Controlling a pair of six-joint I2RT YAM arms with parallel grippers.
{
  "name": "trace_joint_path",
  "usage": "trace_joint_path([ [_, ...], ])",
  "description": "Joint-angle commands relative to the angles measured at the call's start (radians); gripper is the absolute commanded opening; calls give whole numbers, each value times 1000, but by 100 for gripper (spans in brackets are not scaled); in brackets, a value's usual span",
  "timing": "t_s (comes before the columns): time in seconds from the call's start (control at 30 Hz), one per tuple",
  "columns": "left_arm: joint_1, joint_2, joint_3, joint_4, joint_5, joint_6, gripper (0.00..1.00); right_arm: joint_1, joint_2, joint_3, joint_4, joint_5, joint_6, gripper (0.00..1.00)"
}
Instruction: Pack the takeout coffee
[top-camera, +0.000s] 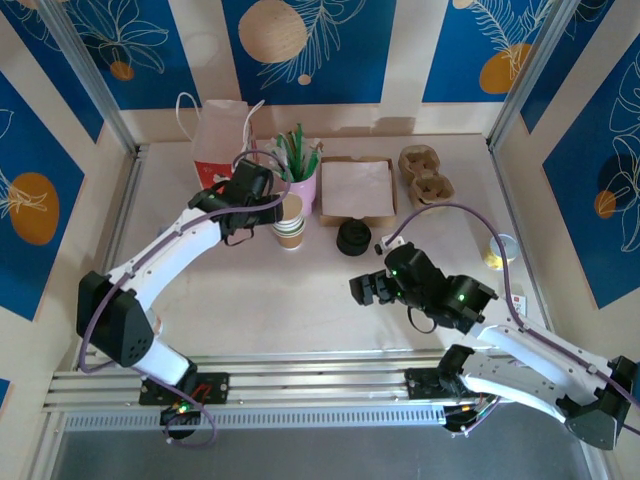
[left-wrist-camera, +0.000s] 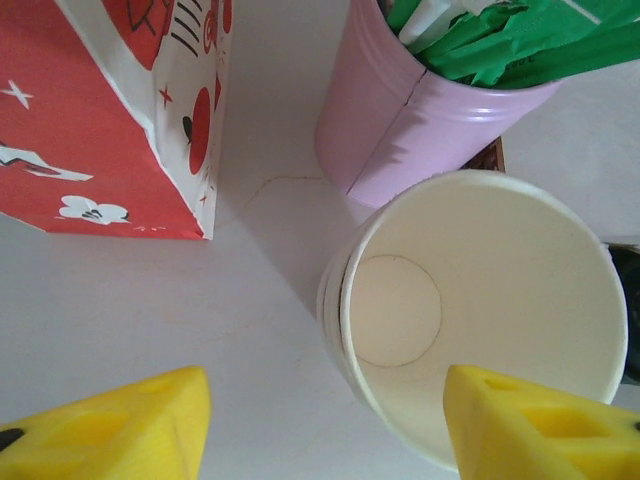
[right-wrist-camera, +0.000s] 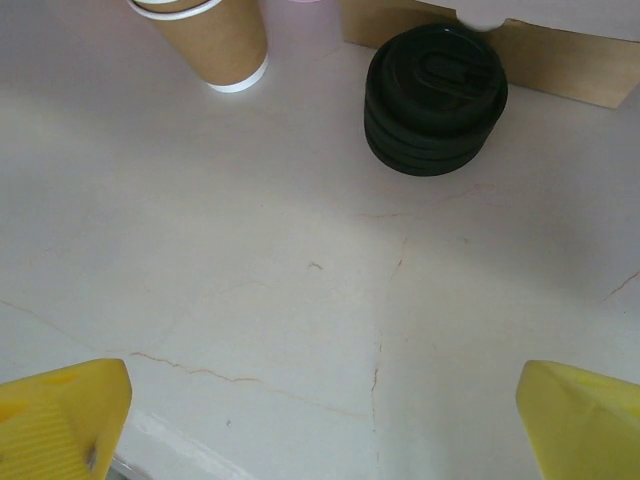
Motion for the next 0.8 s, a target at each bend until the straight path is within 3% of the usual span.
trace_joint_path([
  [0.0,-10,34,44,-32,-18,-13,59,31,-16,1,-33,45,21,99],
  [0.17,-10,83,81,-42,-5,-21,47,61,-15,13,-55,66,29,99],
  [0.77,-11,147,138,-69,-6,-24,21,122,-14,32,-91,105,39,99],
])
